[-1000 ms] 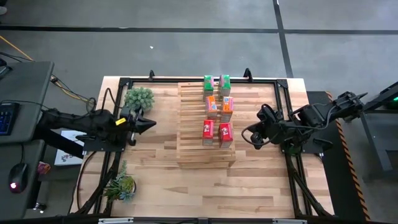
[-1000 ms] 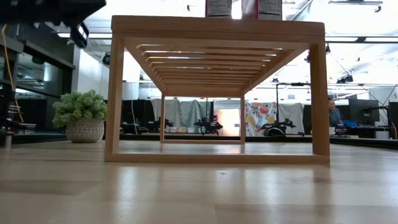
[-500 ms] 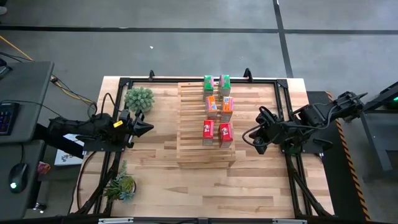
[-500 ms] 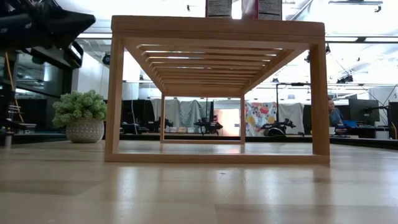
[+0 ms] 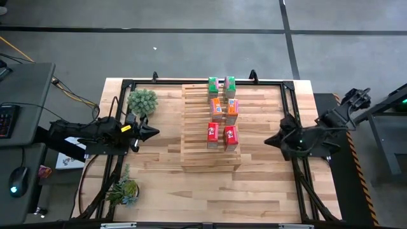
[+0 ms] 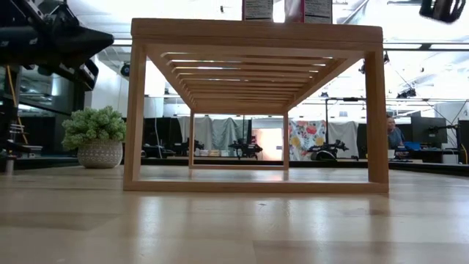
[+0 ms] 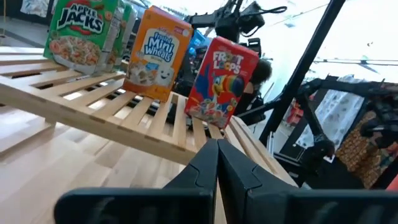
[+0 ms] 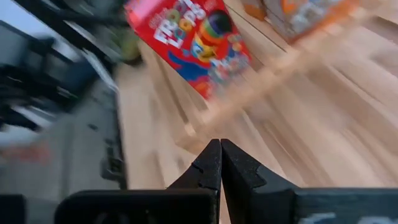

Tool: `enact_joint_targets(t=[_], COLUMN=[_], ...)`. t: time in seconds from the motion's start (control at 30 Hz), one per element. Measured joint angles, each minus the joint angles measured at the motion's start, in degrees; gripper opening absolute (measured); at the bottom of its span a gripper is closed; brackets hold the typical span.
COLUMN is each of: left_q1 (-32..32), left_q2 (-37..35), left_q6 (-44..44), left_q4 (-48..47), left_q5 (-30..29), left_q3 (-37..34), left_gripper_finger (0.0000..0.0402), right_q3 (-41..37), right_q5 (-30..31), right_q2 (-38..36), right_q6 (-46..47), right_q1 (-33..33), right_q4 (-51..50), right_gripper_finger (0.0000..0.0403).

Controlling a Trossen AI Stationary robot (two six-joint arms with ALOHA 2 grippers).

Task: Stack cereal on shelf
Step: Return to Home Position

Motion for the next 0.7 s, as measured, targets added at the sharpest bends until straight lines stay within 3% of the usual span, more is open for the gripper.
enact_joint_targets(t=[0.17,0.3,0.53,0.7], left_q1=[0.0,0.0,0.0,0.0], left_q2=[0.0,0.0,0.0,0.0], left_q6=[0.0,0.0,0.0,0.1], left_q4=[-0.1,-0.1,-0.1,-0.1], left_q5=[-0.1,-0.1,-0.1,-0.1], left_q3=[0.0,0.0,0.0,0.0], left_gripper_finger=[0.0,0.0,0.0,0.0], right_q3=[-19.0,-28.8,-36.9,-44.8], right_q5=[1.1,-4.1,-17.4,-21.0], right_q2=[-15.6,-25.3,-34.6,-39.6], right_q6=[-12.6,-22.7,-29.5,-30.9], right_q1=[-2.4,-9.8,-22.7,-27.0], right_q4=[26.9,41.4,42.8,48.1], right_gripper_finger=[0.0,0.0,0.0,0.0])
